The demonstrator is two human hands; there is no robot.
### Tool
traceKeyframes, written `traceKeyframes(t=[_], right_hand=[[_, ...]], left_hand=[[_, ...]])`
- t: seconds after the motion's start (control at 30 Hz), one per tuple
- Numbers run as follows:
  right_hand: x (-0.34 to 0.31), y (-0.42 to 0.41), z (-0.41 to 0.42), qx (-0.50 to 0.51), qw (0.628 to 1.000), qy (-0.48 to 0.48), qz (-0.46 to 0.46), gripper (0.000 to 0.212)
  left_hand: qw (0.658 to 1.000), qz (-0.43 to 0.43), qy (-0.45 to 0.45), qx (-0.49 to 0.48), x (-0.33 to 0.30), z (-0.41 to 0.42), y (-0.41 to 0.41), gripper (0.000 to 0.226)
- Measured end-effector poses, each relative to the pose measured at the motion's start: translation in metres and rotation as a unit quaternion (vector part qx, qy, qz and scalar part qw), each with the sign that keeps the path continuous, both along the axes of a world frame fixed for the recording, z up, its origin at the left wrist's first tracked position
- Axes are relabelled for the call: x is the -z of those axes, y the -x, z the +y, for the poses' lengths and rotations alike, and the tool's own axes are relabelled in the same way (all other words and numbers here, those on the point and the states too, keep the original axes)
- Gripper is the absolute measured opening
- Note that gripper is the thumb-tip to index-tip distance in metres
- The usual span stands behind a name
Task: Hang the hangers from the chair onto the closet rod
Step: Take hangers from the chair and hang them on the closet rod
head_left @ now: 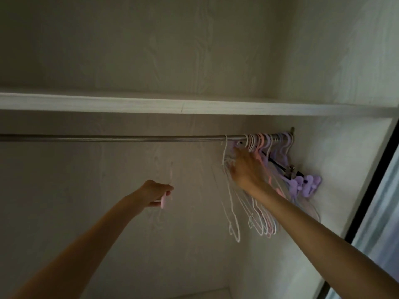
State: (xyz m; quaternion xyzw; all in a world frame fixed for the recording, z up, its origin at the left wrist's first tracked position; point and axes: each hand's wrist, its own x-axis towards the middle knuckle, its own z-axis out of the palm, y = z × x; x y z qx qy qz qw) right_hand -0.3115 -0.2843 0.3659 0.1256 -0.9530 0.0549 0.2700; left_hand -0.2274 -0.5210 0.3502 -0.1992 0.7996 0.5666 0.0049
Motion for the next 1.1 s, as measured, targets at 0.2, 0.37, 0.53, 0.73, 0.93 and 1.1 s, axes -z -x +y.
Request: traceKeyframes(t=[0.2,0.37,0.53,0.73,0.93,1.1], right_hand=[[-0.038,0.05,-0.022,-0.033,0.999,0.016,-0.032,0.062],[-0.032,0.073,-0.014,-0.034,0.997,-0.058,0.036,0.049],[-0.031,0.079,0.017,0.001,0.991,-0.108,0.077,0.047],[-0.037,0.068,0.037,0.07,0.99,-0.122,0.03,0.058],[-0.016,0.031,-0.007,-0.071,0.996,0.005,0.055,0.037],[0.03,-0.021,-0.075,-0.086,0.883,0.198,-0.416,0.049]], left_hand=[[0.999,0.017,0.005,0.033,0.002,0.0,0.024,0.025],[0.998,0.027,0.008,0.053,0.009,-0.005,0.034,0.026],[0.997,0.021,0.019,0.067,0.015,-0.009,0.037,0.025],[0.994,0.025,0.025,0.1,0.018,-0.012,0.032,0.019],[0.99,0.048,0.036,0.125,0.022,-0.006,0.022,0.006],[0.973,0.093,0.087,0.193,0.065,0.014,0.001,0.014]])
